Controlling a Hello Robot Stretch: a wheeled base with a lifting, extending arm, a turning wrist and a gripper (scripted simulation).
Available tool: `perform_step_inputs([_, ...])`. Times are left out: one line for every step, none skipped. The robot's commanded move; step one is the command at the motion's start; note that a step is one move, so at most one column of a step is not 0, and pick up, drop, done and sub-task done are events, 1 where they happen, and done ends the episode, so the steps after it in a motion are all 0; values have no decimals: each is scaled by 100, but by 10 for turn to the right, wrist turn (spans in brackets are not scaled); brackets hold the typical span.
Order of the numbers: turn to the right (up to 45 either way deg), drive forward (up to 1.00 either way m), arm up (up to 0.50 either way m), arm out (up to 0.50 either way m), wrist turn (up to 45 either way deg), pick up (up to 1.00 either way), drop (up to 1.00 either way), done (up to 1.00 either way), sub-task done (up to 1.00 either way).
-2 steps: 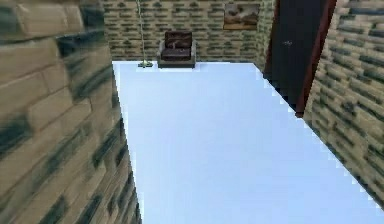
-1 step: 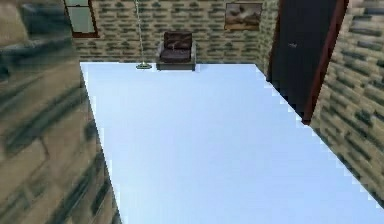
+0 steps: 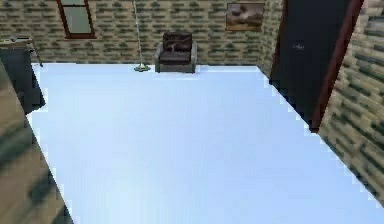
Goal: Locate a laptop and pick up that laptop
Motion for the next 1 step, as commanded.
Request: perform_step_inputs([450, 0, 0, 0, 0, 0, 0, 0, 0])
